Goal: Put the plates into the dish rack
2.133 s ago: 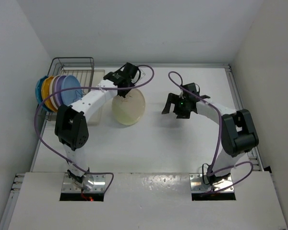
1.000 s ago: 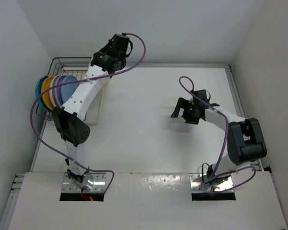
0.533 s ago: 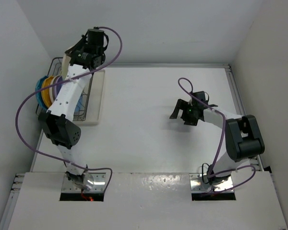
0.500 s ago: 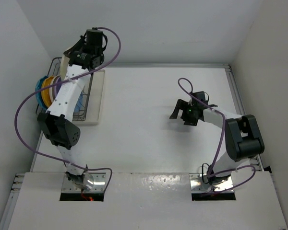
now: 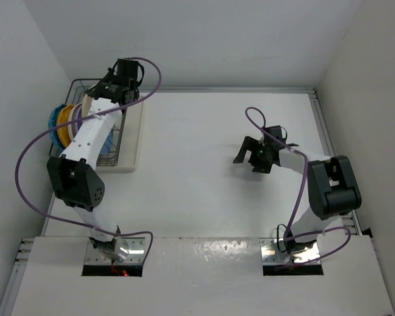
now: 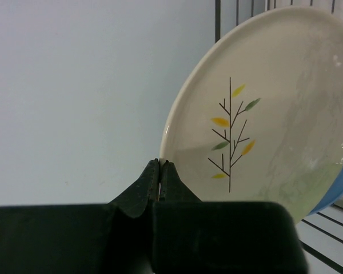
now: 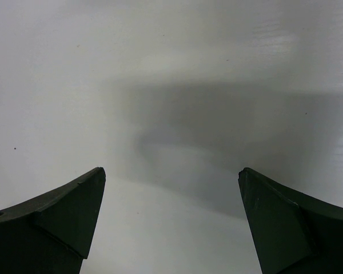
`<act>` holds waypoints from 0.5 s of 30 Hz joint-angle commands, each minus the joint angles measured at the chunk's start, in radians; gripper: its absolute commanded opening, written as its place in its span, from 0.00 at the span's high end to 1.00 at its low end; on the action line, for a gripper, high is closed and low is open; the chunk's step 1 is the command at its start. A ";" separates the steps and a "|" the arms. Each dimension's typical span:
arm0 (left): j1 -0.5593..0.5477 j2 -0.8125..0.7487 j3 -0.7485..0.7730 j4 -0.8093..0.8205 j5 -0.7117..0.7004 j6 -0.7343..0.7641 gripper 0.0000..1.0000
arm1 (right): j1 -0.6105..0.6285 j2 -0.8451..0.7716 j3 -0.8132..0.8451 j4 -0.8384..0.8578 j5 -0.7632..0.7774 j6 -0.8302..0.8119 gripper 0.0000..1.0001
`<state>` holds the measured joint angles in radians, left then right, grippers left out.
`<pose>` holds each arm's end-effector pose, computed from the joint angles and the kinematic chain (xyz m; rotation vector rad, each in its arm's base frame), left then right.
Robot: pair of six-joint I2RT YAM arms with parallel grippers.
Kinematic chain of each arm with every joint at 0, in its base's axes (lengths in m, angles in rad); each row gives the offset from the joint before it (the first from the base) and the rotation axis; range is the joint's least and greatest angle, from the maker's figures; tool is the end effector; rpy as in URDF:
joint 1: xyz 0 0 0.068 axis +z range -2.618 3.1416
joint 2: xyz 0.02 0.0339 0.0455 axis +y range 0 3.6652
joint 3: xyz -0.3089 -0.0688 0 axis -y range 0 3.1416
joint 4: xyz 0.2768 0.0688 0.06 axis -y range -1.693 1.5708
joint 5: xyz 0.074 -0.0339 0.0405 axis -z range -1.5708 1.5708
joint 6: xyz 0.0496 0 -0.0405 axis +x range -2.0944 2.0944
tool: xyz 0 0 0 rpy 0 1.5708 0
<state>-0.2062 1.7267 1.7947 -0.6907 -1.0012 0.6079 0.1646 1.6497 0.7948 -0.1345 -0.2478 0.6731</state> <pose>0.4215 -0.0455 0.4386 0.2852 2.1253 1.3181 0.3318 0.0674 0.1499 0.5690 2.5808 0.6218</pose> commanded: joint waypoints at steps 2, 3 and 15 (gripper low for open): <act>0.024 -0.102 -0.041 0.085 -0.054 -0.019 1.00 | -0.011 -0.019 -0.009 0.039 -0.015 0.009 0.00; 0.024 -0.102 -0.053 0.085 -0.054 -0.019 1.00 | -0.013 -0.021 -0.011 0.044 -0.013 0.010 0.00; 0.033 -0.102 -0.035 0.120 -0.126 0.004 1.00 | -0.023 -0.031 -0.020 0.036 -0.013 0.013 0.00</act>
<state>-0.1860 1.6783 1.7103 -0.6693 -1.0119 0.5755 0.1459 1.6485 0.7803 -0.1268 -0.2550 0.6815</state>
